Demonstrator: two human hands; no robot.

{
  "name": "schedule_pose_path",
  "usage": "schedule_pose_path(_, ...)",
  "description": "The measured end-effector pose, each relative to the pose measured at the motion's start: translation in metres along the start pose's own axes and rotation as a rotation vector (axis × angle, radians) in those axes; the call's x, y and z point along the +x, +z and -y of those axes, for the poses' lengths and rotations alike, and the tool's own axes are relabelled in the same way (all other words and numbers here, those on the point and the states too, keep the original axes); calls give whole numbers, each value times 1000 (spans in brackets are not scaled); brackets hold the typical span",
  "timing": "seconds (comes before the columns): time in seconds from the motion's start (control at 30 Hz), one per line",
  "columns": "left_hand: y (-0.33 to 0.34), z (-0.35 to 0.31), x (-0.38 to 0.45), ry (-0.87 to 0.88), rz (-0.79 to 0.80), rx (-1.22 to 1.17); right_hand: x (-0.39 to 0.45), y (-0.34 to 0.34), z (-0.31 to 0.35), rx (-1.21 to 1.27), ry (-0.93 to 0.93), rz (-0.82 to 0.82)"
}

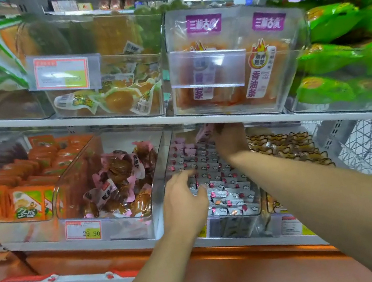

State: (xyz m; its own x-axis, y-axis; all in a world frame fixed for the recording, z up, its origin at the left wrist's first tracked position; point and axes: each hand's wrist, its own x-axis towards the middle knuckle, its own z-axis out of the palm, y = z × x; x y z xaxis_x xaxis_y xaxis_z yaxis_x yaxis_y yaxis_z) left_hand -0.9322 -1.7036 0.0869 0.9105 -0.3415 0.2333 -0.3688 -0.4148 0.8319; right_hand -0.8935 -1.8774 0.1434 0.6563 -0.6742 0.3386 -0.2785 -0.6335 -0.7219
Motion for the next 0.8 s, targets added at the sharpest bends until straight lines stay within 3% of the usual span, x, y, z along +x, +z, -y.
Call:
schedule_pose_path(0.1,0,-5,0,-16,-54,-31,-12,-11,4,208,179,-90)
schedule_pose_path(0.2,-5,-11,-1,-28,-161,-146,-43,-31,12,666,268,-62)
schedule_pose_path(0.3,-13,-14,-3,-152,-173,-477,-75,-44,10,784,369,-58)
schedule_pose_path(0.43,-26,-12,-7,-333,-122,-904,-114,-61,9,1066,563,137)
schedule_pose_path(0.6,-36,-14,-17,-444,-159,-1058,-142,-70,-6,1146,676,319)
schedule_pose_path(0.8,-37,-17,-16,-562,-79,-1212,-148,-68,-13,1060,612,272)
